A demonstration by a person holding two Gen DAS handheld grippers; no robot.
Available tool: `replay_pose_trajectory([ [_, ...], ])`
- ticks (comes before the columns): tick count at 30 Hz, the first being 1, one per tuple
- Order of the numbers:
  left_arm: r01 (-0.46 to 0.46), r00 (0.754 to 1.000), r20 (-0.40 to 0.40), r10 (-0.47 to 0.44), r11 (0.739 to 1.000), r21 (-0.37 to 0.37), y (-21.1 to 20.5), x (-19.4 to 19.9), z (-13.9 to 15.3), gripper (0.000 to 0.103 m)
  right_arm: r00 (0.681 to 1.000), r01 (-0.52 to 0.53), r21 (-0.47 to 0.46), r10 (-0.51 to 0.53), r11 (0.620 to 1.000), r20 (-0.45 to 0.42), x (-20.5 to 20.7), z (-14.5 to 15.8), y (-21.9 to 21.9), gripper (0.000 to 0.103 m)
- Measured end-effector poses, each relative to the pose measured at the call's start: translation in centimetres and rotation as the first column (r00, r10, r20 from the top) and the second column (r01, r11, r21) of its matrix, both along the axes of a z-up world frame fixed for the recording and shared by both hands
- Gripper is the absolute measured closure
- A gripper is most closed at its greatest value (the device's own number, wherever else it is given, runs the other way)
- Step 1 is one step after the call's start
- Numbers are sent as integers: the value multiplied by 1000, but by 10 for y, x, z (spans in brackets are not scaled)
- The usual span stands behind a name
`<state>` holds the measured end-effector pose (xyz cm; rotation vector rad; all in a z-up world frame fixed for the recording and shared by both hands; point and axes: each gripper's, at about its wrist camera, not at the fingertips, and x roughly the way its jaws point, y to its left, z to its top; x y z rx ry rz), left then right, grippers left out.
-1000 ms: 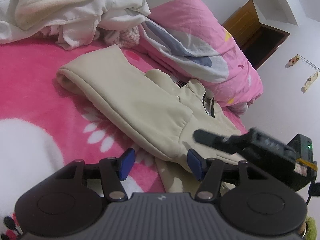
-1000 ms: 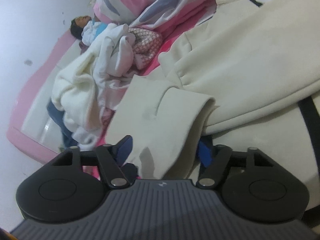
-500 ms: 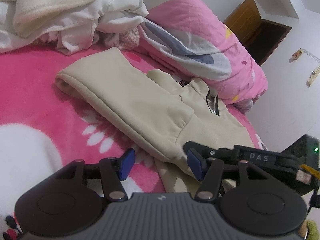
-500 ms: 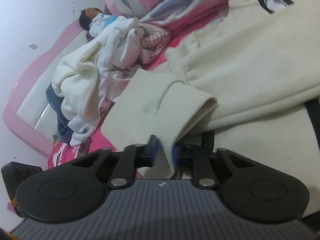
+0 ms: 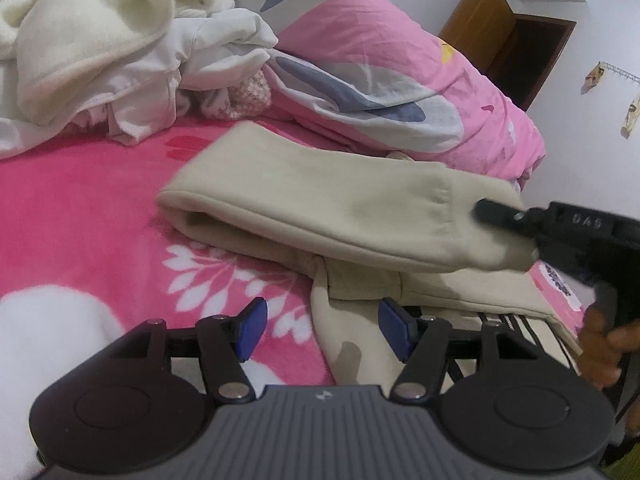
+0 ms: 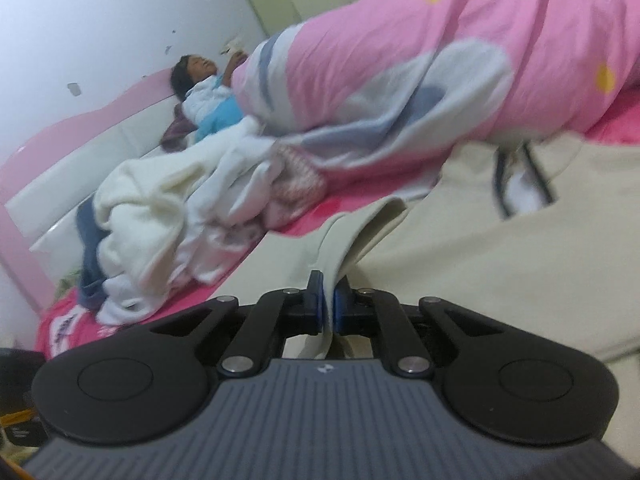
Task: Fold clothes
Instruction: 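Lift the held hem and fold it over the jacket with the right tool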
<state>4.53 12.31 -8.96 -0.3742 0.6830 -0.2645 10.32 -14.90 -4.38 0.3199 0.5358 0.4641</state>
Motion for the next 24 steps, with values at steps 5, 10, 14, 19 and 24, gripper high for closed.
replay_pose_trajectory([
  [5, -3, 1000, 4, 3, 1000, 24, -3, 0, 1, 40, 997, 56, -77, -52, 995, 57, 4, 12, -19, 99],
  [10, 2, 1000, 8, -3, 999, 44, -6, 1, 1, 40, 990, 105, -128, -92, 986, 104, 3, 20, -34, 99],
  [14, 6, 1000, 12, -7, 999, 53, -8, 2, 1, 40, 981, 150, -146, -129, 978, 142, 4, 29, -48, 99],
  [19, 16, 1000, 18, -18, 998, 65, -13, 4, 2, 40, 960, 216, -165, -179, 962, 216, 4, 49, -69, 99],
  [24, 29, 999, 23, -31, 997, 76, -20, 6, 2, 40, 937, 289, -189, -236, 939, 259, 4, 61, -94, 99],
])
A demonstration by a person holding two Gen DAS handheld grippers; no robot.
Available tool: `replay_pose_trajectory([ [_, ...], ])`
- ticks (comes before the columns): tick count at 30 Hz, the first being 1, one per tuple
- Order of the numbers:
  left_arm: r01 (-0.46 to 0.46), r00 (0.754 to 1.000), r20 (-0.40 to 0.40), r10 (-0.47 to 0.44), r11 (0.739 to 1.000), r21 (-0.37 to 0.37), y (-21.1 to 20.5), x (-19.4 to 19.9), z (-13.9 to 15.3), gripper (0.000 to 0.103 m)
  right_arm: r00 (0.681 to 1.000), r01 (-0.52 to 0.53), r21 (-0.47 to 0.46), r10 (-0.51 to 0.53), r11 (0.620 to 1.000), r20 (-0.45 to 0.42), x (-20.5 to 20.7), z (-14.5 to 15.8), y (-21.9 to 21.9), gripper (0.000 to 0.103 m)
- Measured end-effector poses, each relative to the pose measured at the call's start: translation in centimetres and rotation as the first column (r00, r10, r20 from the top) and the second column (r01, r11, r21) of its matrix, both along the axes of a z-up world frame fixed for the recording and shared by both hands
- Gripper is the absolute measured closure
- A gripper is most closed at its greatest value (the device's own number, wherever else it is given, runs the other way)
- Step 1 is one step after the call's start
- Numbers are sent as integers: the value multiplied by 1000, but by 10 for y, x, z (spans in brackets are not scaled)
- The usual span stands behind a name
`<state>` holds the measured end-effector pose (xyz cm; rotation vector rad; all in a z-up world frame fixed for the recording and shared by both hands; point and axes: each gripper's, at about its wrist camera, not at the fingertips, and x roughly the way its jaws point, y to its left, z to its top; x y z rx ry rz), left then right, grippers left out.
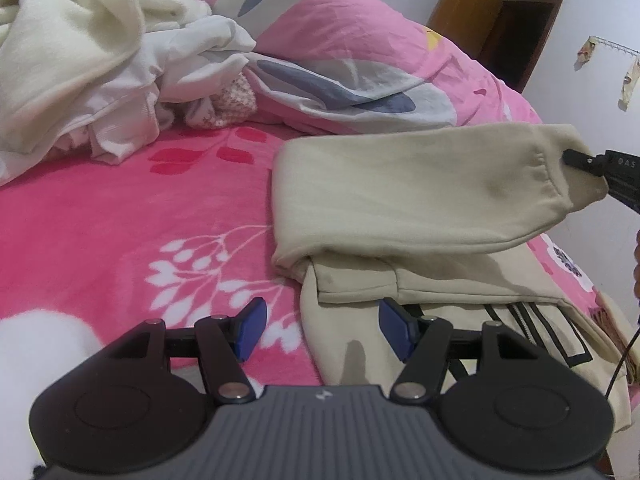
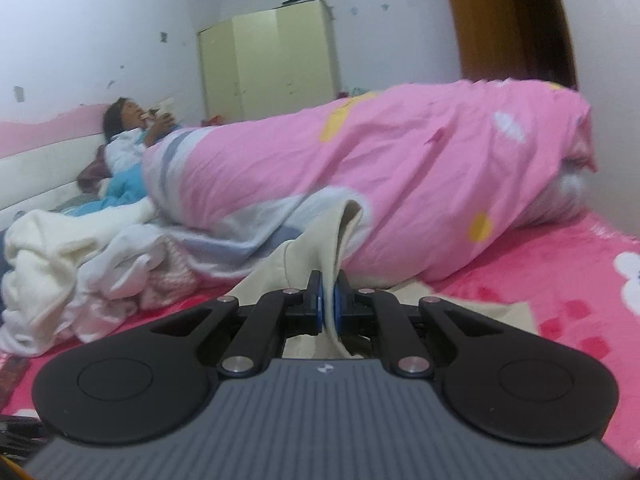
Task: Fold clothes
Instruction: 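Lift the held hem and fold it over the jacket with the right tool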
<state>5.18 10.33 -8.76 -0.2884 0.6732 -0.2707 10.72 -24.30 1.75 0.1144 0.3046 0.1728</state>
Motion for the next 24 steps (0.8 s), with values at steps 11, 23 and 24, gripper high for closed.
replay_pose_trajectory([
  [11, 9, 997, 74, -15, 997, 76, -17, 28, 12, 40, 999, 31, 37, -30, 999, -24, 3, -6, -33, 99],
  [23, -4, 996, 83, -17, 970, 243, -37, 57, -5, 39, 973, -229, 239, 214, 943, 88, 23, 68, -11, 99],
  [24, -5, 997, 80, -15, 970, 244, -37, 60, -6, 39, 964, -264, 233, 245, 936, 106, 28, 79, 0, 99],
])
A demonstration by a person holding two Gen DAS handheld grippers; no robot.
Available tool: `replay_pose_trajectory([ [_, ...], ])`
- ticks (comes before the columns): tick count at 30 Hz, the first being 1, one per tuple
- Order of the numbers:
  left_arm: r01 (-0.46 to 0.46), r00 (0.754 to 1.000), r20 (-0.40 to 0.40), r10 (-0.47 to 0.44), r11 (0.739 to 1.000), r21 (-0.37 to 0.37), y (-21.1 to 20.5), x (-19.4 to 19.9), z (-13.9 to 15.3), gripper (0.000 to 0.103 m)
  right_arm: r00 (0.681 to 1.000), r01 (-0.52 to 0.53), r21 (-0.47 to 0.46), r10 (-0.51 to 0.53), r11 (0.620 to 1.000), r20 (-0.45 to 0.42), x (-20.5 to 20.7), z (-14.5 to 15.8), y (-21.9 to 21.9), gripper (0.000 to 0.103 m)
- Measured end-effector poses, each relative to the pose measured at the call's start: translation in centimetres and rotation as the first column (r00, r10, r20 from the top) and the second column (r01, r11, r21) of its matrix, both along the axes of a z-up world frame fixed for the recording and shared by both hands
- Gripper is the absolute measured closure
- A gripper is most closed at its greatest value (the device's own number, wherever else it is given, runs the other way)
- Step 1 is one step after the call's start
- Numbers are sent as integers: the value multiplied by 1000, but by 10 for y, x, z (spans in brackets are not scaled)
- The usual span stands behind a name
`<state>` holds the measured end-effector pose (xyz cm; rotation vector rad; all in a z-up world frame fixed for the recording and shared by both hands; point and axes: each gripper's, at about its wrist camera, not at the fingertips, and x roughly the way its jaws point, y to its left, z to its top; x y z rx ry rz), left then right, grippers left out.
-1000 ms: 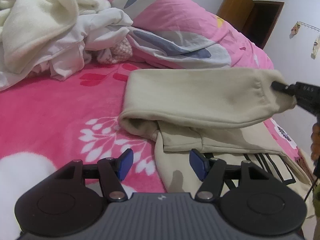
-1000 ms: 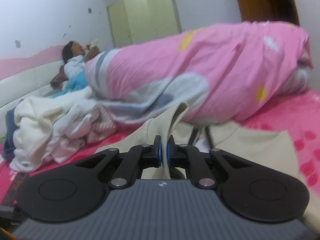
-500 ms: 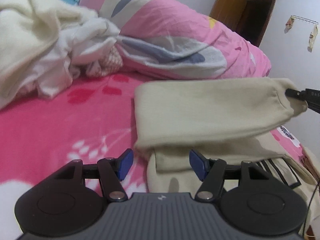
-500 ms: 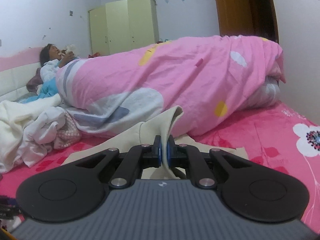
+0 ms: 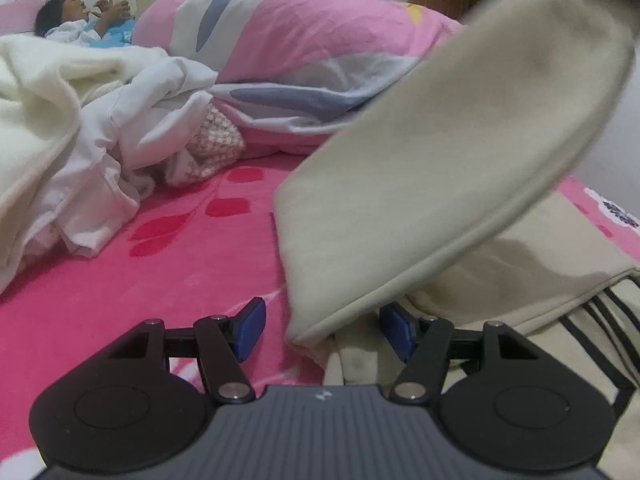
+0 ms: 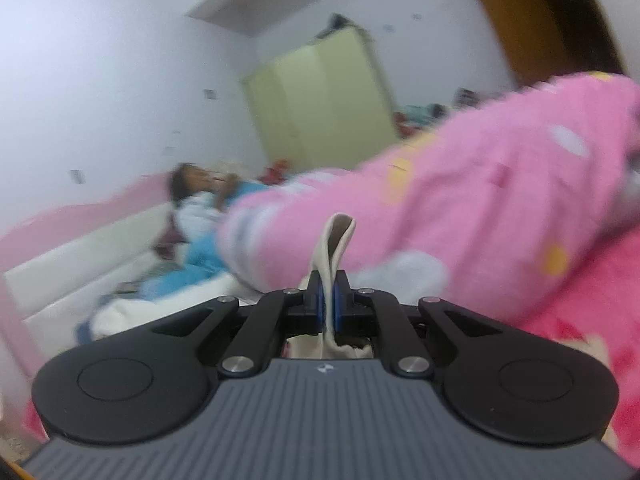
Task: Fold clothes
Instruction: 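Lift the held hem and fold it over the jacket with the right tool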
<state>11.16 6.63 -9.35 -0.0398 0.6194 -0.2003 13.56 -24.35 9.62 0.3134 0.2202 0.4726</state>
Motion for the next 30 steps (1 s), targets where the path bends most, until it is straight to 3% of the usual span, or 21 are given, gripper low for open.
replay_pose_trajectory([
  [4, -49, 999, -2, 49, 999, -19, 3, 7, -2, 39, 986, -153, -7, 153, 988, 62, 24, 45, 53, 100],
  [7, -115, 993, -3, 116, 990, -83, 13, 7, -1, 51, 965, -246, -41, 248, 968, 86, 38, 66, 97, 100],
  [14, -239, 970, -3, 243, 950, -199, 36, 1, 4, 54, 900, -415, -82, 422, 906, 114, 45, 88, 172, 100],
  [16, -270, 961, 4, 277, 938, -216, 42, 1, 5, 62, 886, -440, -91, 449, 893, 120, 43, 92, 184, 100],
  [18, -288, 955, -1, 296, 926, -243, 49, 0, 4, 80, 880, -447, -105, 458, 888, 126, 40, 95, 189, 100],
  [21, -297, 952, 2, 307, 921, -253, 50, -3, 3, 91, 889, -425, -126, 440, 896, 128, 37, 93, 183, 100],
  [27, -261, 961, 35, 274, 941, -215, 40, -9, 5, 90, 942, -308, -129, 321, 943, 101, 36, 79, 132, 100],
  [30, -221, 969, 75, 235, 962, -160, 31, -13, 8, 90, 965, -235, -142, 249, 962, 87, 34, 70, 99, 100],
])
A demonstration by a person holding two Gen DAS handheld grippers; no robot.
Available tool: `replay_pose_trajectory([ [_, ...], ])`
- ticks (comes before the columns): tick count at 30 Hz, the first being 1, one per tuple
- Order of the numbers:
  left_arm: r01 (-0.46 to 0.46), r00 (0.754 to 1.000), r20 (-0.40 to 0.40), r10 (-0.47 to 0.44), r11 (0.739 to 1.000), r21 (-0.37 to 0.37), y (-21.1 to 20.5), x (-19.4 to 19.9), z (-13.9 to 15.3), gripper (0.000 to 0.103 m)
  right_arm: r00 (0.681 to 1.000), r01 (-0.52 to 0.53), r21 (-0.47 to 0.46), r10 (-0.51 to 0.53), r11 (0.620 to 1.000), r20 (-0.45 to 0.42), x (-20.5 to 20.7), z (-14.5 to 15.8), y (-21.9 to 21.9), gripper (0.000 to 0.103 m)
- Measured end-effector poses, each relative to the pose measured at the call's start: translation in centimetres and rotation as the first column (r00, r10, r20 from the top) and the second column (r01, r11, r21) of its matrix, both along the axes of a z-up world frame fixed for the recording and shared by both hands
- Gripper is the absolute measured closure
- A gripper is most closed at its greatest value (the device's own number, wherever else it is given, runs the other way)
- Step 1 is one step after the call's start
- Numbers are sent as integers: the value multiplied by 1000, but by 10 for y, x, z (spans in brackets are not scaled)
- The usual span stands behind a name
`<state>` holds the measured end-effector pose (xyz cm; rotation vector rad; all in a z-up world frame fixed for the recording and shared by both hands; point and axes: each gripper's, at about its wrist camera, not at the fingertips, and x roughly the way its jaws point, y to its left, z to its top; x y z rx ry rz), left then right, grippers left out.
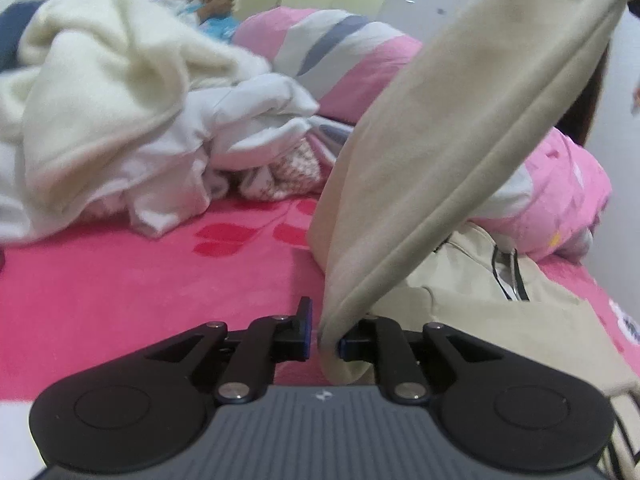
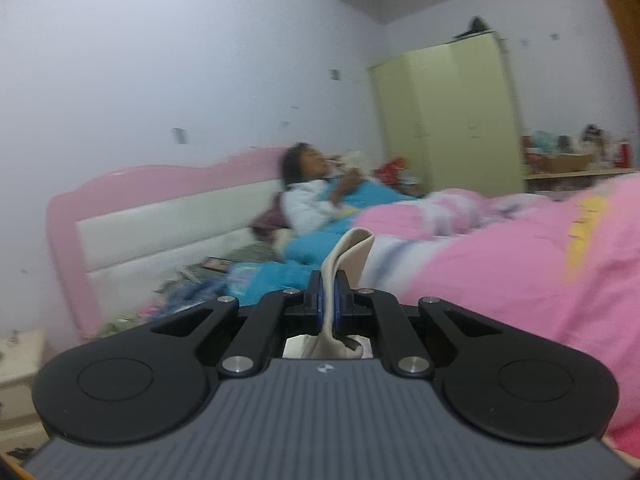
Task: Fold clothes
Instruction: 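Lift the held hem and fold it over the jacket with the right tool, then lower the folded hem onto the jacket and open the right tool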
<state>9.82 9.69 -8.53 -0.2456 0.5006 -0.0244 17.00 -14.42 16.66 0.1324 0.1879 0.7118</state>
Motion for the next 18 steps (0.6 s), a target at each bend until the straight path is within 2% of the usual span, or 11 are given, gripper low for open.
replay_pose_trajectory([
  [4, 77, 996, 22, -81, 986, 145, -23, -8, 4, 89, 993, 112, -24, -112, 993, -21, -8, -19, -46, 100],
  [5, 101, 994, 19, -106, 977, 189, -29, -11, 4, 84, 990, 139, -30, -140, 990, -27, -11, -24, -57, 100],
  [7, 152, 987, 19, -163, 953, 261, -40, -19, 6, 71, 978, 200, -39, -202, 979, -47, -16, -39, -82, 100],
  [8, 173, 982, 22, -186, 943, 283, -43, -24, 7, 55, 970, 231, -43, -233, 972, -62, -18, -48, -94, 100],
  [9, 189, 978, 26, -205, 936, 297, -46, -30, 8, 42, 961, 262, -46, -265, 964, -81, -20, -59, -108, 100],
  [11, 218, 970, 35, -241, 921, 322, -50, -41, 10, 37, 939, 314, -50, -318, 948, -135, -21, -86, -130, 100],
  [13, 245, 963, 32, -267, 918, 311, -51, -50, 13, 35, 910, 361, -57, -365, 931, -194, -21, -116, -151, 100],
  [15, 261, 961, 18, -276, 928, 266, -49, -50, 14, 35, 876, 397, -83, -405, 914, -263, -22, -153, -170, 100],
  [18, 274, 961, -3, -278, 943, 188, -44, -47, 16, 35, 807, 428, -166, -459, 888, -371, -17, -216, -185, 100],
])
